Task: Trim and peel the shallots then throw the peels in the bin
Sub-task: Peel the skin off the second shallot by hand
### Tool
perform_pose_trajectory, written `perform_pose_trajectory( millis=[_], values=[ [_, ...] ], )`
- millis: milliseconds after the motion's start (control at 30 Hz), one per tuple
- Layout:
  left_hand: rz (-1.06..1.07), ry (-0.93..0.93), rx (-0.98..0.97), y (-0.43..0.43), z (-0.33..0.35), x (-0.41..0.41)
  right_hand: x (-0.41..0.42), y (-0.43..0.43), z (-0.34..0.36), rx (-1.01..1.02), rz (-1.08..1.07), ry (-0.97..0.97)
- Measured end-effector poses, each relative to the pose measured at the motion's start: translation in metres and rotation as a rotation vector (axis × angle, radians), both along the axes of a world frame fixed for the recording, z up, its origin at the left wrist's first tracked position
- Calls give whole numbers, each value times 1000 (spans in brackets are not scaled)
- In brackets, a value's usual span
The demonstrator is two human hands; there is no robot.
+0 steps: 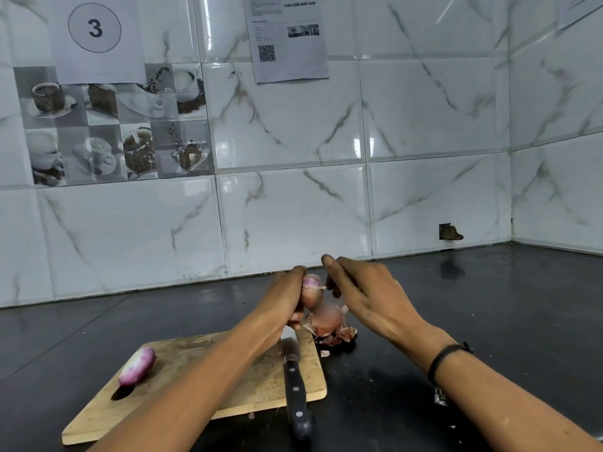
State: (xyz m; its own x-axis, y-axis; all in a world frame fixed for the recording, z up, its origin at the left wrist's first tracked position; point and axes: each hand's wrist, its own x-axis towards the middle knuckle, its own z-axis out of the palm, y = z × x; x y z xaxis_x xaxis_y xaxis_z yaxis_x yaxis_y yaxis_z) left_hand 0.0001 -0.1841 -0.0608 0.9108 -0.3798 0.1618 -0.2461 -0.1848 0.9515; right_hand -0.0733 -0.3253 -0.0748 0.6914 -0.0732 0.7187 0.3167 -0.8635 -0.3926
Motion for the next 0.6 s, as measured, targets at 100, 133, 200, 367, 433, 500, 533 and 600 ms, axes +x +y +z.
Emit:
perform_pose_trajectory(
  millis=[100, 133, 200, 367, 433, 500, 533, 600],
  values=[
    [64, -13, -64, -12, -5, -2, 1, 0, -2, -44, -10, 40],
    [93, -12, -85, -14, -7, -2, 3, 0, -3, -71, -9, 49],
    [121, 5, -119, -16, -8, 0, 7, -1, -6, -102, -3, 50],
    [59, -22, -151, -6, -4, 6, 14, -4, -7, -113, -93, 40],
    [21, -13, -181, -2, -2, 6, 14, -5, -8, -122, -122, 42],
    [-19, -1, -200, -1, 0, 5, 12, -4, -7, -118, -127, 5],
    [-34, 7, -211, 0, 1, 4, 11, -4, -5, -113, -118, -21],
    [-49, 30, -235, 1, 2, 2, 9, -3, -3, -80, -86, -54]
  ],
)
